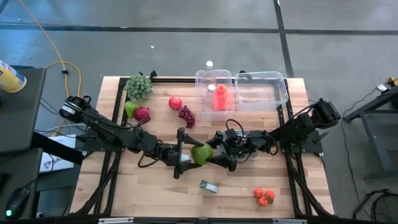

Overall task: Pick & Place Food Item
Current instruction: Put the green apple into the right transparent bin

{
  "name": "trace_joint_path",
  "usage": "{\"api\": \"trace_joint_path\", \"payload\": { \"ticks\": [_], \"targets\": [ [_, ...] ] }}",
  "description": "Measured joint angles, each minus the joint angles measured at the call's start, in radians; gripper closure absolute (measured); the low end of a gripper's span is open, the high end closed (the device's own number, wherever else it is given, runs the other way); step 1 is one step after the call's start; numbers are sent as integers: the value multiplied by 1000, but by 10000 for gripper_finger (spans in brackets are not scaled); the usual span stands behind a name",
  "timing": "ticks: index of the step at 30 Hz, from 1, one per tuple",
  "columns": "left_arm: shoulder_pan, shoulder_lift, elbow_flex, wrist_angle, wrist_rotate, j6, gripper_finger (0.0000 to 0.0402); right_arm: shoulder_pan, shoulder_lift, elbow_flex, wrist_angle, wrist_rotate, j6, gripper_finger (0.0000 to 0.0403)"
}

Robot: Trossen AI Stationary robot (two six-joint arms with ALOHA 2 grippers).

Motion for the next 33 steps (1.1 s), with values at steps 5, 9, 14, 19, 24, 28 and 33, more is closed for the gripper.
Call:
{"api": "trace_joint_path", "payload": {
  "ticks": [5,9,14,19,24,28,33],
  "targets": [
    [-8,-1,2,0,-2,48,7,-1,3,0,0,6,3,55],
    [-13,-1,2,5,-5,47,4,0,3,-1,-8,0,-1,55],
    [-45,-2,2,52,-34,-24,2,-20,3,-1,-64,12,-23,55],
    [-109,-2,2,111,-34,11,2,-42,3,-2,-180,100,-53,55],
    [-196,-2,2,87,-203,-69,2,-56,-14,-2,-205,96,-68,54],
    [-252,-3,2,9,-334,-149,2,-65,-96,-2,-321,102,-114,54],
    [-315,-6,2,-89,-505,-195,2,-58,-232,-2,-492,115,-129,54]
  ]
}}
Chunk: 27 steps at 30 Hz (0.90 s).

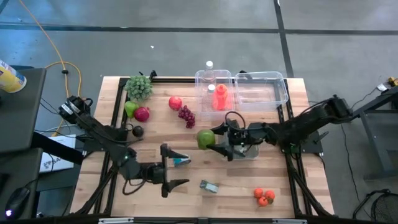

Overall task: Pick & Place Food Item
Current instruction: Put the green apple into the right transparent bin

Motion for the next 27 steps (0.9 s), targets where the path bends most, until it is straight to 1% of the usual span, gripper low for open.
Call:
{"api": "trace_joint_path", "payload": {
  "ticks": [4,7,10,14,17,19,21,24,27],
  "targets": [
    [-16,-2,0,-45,-186,-80,2,34,-119,0,-191,66,-12,54],
    [-9,-5,0,-144,-238,-156,2,63,-191,0,-358,140,0,54],
    [13,-7,0,-262,-217,-250,2,102,-267,0,-457,222,36,54],
    [71,-7,0,-397,-90,-365,2,146,-372,0,-470,262,39,54],
    [110,-7,0,-446,-19,-395,2,180,-448,0,-524,333,35,54],
    [123,-7,0,-464,-2,-401,2,200,-489,0,-587,419,13,54],
    [126,-7,0,-475,2,-401,2,220,-528,0,-671,530,-11,54],
    [125,-7,0,-474,2,-382,2,242,-576,0,-773,697,-6,54],
    [125,-7,0,-474,2,-366,2,223,-625,0,-834,859,-17,54]
  ]
}}
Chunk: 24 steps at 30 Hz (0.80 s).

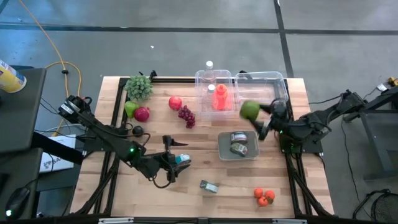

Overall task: Pick & Place Food Item
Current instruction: Put the green apple into the right transparent bin

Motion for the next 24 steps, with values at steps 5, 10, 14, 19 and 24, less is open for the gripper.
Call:
{"api": "trace_joint_path", "payload": {
  "ticks": [5,10,14,19,24],
  "targets": [
    [0,0,0,0,0,2,2,-54,-44,0,-15,234,-99,54],
    [0,0,0,0,0,2,2,-147,-43,0,-18,266,-181,53],
    [0,0,0,-7,0,-1,2,-237,-43,0,-18,111,-146,52],
    [0,1,0,-15,0,-25,2,-404,-31,0,-76,-40,1,52],
    [0,1,0,-49,8,-64,2,-572,19,0,-197,-149,101,51]
  ]
}}
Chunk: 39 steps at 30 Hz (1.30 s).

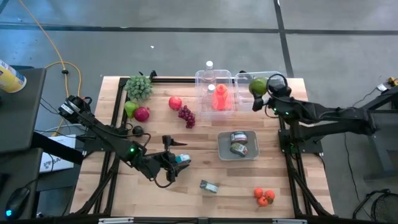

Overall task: Pick & Place Food Item
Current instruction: Put the green apple into the right transparent bin

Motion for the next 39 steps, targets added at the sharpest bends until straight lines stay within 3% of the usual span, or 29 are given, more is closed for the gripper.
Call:
{"api": "trace_joint_path", "payload": {
  "ticks": [2,7,20,30,39],
  "targets": [
    [0,0,0,-4,29,-8,2,-55,18,0,-16,-34,3,51],
    [-2,0,0,-4,127,-16,2,-162,73,0,-21,-252,-15,51],
    [-12,0,0,-42,155,-16,2,-326,193,0,-15,-253,-39,51],
    [-21,0,0,-64,155,-20,2,-342,261,0,19,-252,-43,51],
    [-21,0,0,-87,155,-28,2,-342,300,0,30,-259,-92,9]
  ]
}}
